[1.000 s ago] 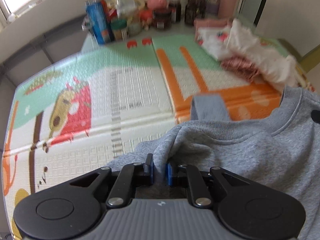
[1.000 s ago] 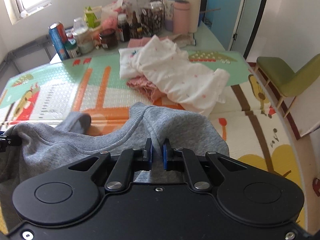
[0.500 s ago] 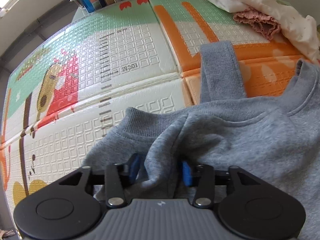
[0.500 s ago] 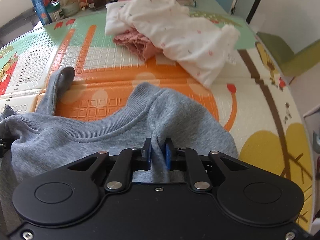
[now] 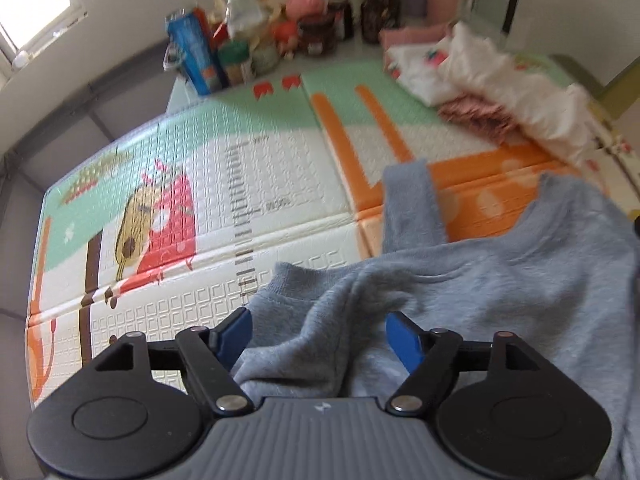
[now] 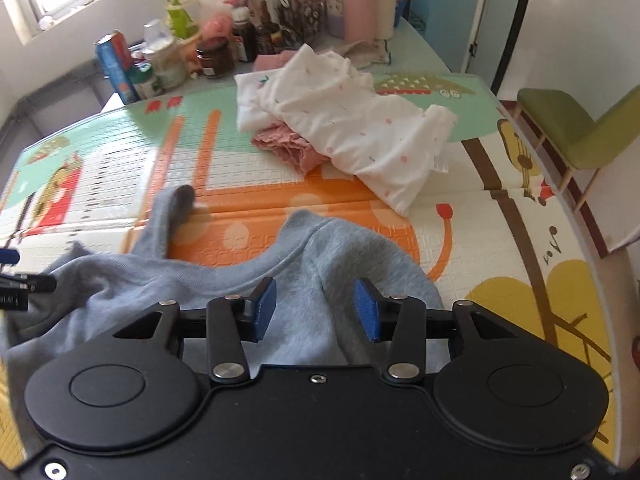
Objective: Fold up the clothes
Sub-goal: 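Lift the collar with both grippers and shake the sweatshirt out flat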
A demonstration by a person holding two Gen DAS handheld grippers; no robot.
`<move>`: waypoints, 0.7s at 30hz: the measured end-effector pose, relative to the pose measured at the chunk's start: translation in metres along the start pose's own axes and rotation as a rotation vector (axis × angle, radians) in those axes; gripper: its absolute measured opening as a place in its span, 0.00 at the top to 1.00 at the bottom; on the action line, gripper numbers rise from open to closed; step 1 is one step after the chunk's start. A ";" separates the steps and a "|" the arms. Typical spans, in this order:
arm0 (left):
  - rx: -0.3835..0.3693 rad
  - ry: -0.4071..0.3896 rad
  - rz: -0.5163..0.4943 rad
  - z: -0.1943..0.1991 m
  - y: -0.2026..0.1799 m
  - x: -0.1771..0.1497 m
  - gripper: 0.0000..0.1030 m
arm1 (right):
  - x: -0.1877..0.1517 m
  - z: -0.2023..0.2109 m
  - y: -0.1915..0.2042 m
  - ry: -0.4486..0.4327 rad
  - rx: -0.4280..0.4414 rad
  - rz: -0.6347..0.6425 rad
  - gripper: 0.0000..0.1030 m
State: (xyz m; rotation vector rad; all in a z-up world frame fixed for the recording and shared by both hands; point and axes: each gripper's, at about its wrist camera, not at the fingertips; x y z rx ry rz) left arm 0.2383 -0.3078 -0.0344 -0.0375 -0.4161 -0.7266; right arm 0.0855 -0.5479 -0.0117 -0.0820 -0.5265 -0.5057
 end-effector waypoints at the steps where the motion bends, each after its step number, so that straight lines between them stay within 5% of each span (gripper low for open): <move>1: -0.007 -0.006 -0.005 0.007 -0.002 -0.004 0.24 | -0.003 0.008 0.000 -0.002 0.006 0.004 0.58; 21: -0.051 0.029 -0.087 0.058 -0.046 -0.133 0.18 | -0.147 0.102 0.008 0.026 0.072 0.049 0.50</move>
Point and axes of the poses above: each gripper's, at about its wrist camera, not at the fingertips, and z roughly against the way its jaws point, y to its left, x to its top
